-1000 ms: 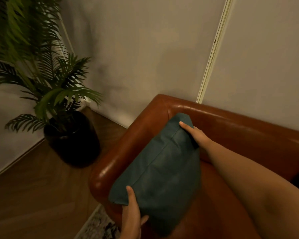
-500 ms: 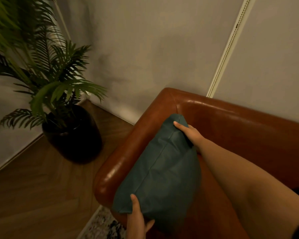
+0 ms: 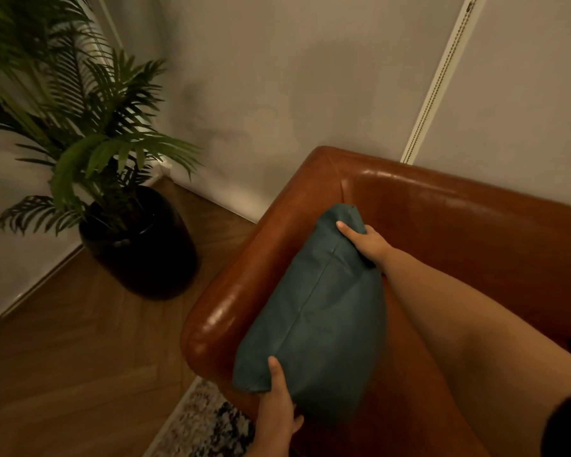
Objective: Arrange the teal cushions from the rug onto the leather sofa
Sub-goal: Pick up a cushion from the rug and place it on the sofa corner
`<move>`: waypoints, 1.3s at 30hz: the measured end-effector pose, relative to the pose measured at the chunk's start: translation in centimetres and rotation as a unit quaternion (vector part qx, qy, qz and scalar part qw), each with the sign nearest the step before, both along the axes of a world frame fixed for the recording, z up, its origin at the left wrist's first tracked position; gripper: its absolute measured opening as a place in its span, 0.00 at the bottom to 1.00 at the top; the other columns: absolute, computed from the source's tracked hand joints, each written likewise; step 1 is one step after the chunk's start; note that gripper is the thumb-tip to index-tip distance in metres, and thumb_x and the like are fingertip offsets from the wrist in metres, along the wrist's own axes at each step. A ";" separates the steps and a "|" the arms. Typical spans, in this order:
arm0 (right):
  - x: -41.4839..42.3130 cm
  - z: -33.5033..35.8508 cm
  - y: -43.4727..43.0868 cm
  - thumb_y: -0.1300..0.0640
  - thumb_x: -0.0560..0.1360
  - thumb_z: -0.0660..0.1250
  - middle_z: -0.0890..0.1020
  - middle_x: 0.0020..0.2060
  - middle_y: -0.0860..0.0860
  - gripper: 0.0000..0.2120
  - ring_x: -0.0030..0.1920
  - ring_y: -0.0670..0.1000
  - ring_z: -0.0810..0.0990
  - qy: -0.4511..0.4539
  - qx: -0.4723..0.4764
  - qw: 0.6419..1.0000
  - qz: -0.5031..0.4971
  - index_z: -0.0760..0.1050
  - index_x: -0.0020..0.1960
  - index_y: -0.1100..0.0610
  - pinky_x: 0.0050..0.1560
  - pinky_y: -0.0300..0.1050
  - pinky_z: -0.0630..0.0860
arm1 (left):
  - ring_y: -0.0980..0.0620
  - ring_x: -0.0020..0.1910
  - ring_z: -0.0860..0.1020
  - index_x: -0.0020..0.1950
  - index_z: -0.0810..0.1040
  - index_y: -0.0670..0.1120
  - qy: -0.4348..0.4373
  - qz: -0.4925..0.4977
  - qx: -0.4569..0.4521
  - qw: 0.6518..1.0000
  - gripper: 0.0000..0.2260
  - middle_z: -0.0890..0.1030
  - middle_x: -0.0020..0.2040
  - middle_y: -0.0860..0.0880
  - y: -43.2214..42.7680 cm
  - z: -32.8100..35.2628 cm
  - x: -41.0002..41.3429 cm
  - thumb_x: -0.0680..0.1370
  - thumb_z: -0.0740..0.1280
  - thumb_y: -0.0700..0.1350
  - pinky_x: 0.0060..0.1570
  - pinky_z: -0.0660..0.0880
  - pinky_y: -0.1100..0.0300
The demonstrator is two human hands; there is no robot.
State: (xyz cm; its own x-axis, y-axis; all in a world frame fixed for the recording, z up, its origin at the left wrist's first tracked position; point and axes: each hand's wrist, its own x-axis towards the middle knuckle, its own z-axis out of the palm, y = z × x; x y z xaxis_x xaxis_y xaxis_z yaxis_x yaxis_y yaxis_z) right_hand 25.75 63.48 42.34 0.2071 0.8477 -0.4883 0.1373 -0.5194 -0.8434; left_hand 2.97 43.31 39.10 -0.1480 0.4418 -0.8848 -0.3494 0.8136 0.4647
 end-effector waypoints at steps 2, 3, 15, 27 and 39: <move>-0.1 0.0 0.1 0.30 0.64 0.70 0.76 0.64 0.55 0.45 0.61 0.59 0.76 -0.032 -0.011 0.999 0.004 0.66 0.72 0.56 0.64 0.57 0.73 | 0.37 0.67 0.69 0.75 0.60 0.49 -0.003 -0.014 -0.002 1.000 0.40 0.68 0.72 0.45 0.1 0.0 -0.3 0.70 0.56 0.71 0.58 0.68 0.43; -0.3 0.1 0.1 0.30 0.64 0.69 0.75 0.64 0.55 0.46 0.62 0.59 0.76 -0.049 -0.016 0.999 0.002 0.66 0.72 0.56 0.65 0.56 0.72 | 0.37 0.68 0.68 0.76 0.59 0.50 -0.006 -0.019 0.000 1.000 0.40 0.68 0.73 0.45 0.0 0.1 -0.4 0.70 0.56 0.71 0.61 0.67 0.42; -1.8 2.4 -1.7 0.34 0.73 0.64 0.70 0.68 0.59 0.42 0.65 0.61 0.72 -0.166 0.011 0.986 -0.028 0.56 0.75 0.59 0.60 0.50 0.71 | 0.33 0.63 0.71 0.76 0.56 0.40 -0.099 -0.151 -0.100 0.978 0.45 0.67 0.71 0.37 -0.8 4.3 -1.2 0.71 0.58 0.70 0.49 0.71 0.44; 1.6 12.9 -6.1 0.45 0.76 0.67 0.80 0.58 0.54 0.19 0.60 0.54 0.77 -0.258 0.103 0.960 -0.017 0.77 0.59 0.58 0.51 0.40 0.69 | 0.50 0.43 0.78 0.50 0.76 0.47 0.009 -0.349 0.206 0.914 0.21 0.81 0.48 0.47 6.8 13.0 1.9 0.79 0.52 0.61 0.40 0.70 0.58; 9.0 23.6 -17.6 0.59 0.74 0.65 0.85 0.40 0.57 0.09 0.45 0.56 0.83 -0.257 0.234 0.919 -0.184 0.82 0.42 0.62 0.50 0.50 0.78 | 0.49 0.50 0.77 0.53 0.76 0.48 0.084 -0.405 0.423 0.806 0.18 0.80 0.51 0.49 6.5 23.0 12.3 0.81 0.53 0.58 0.44 0.70 0.54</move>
State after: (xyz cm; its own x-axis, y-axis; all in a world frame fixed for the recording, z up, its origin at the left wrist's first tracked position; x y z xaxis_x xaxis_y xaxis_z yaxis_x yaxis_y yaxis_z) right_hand 34.73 45.92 65.98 0.6237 0.7663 0.1544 0.4669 -0.2068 -0.8598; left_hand 15.25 49.79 62.13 0.4061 0.8883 -0.2145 0.2637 0.1108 0.9582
